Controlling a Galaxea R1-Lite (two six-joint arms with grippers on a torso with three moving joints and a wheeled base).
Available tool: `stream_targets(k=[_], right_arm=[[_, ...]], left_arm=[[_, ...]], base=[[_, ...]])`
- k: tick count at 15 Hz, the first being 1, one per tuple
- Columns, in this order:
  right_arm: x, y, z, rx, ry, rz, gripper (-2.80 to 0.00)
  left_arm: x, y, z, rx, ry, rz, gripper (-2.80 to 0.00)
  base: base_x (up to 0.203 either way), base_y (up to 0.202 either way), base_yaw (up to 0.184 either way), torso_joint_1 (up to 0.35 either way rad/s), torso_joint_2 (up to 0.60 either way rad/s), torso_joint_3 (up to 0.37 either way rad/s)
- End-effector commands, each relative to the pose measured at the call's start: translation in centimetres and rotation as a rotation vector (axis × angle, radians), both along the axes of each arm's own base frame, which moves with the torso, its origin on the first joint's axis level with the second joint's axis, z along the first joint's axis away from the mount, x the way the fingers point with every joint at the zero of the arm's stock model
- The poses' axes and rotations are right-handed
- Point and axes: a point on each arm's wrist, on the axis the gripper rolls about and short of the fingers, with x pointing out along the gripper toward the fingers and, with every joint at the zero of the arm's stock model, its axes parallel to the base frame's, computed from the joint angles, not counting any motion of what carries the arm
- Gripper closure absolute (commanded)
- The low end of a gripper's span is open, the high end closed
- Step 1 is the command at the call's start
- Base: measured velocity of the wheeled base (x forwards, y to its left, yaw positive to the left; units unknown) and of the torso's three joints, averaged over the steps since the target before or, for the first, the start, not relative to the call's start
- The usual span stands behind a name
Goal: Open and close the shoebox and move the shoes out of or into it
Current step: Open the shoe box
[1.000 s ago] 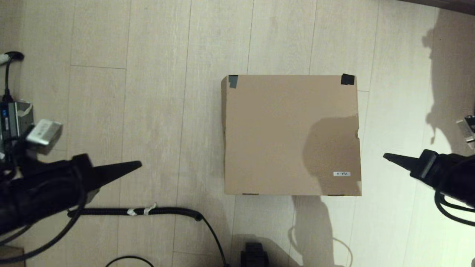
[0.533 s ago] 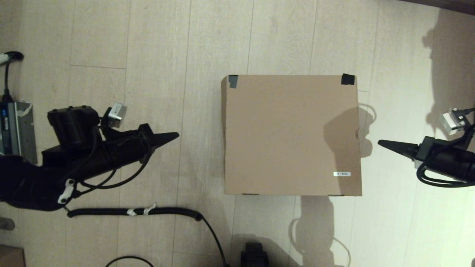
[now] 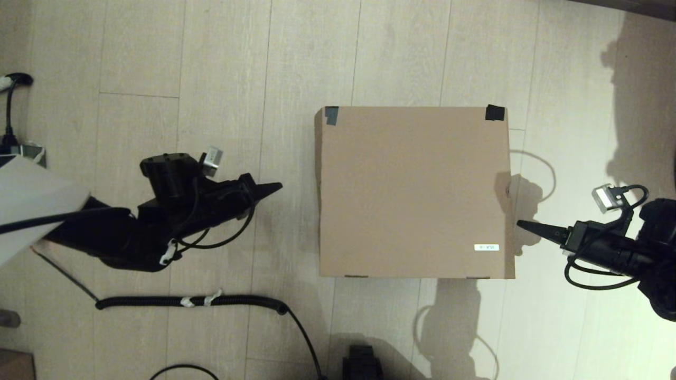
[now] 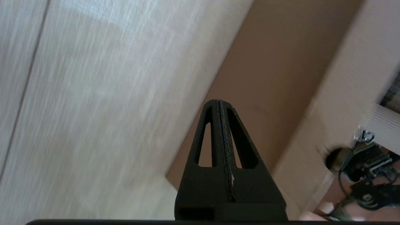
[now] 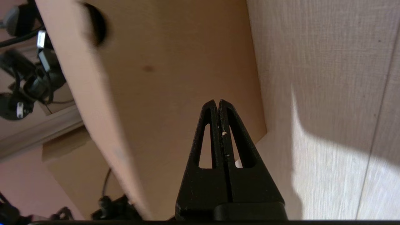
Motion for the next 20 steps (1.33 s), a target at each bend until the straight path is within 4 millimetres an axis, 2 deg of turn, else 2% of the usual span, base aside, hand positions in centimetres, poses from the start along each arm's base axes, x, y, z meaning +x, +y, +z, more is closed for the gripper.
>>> stream_targets(k=[1,4,7,12,17,20], right_arm=[[1.0,0.2,-2.1,0.034,0.022,0.017,0.00],[1.3,1.4,-2.1,0.053,0.030,0.052,0.00],[1.7,3.1,-2.0,0.061,0.038,0.097,0.00],[1.6,3.7,-1.8,0.081,0.058,0.113,0.00],[-0.1,4.0,2.4,0.178,0.031,0.119,0.00],[-1.0,4.1,3.0,0.261,0.094,0.120,0.00]], left_arm=[[1.3,-0.5,-1.0,-0.003,0.004,-0.007,0.00],[2.0,-1.6,-0.3,-0.010,-0.029,-0.025,0.00],[1.8,-2.7,-0.2,-0.017,-0.027,-0.025,0.00],[1.4,-3.8,-0.2,-0.016,-0.024,-0.044,0.00],[-0.4,-4.3,1.1,-0.020,-0.031,-0.065,0.00],[-1.5,-4.1,1.9,-0.022,-0.036,-0.068,0.00]], base=[[0.000,0.000,0.000,0.000,0.00,0.000],[0.000,0.000,0.000,0.000,0.00,0.000],[0.000,0.000,0.000,0.000,0.00,0.000],[0.000,0.000,0.000,0.000,0.00,0.000],[0.000,0.000,0.000,0.000,0.00,0.000],[0.000,0.000,0.000,0.000,0.00,0.000]])
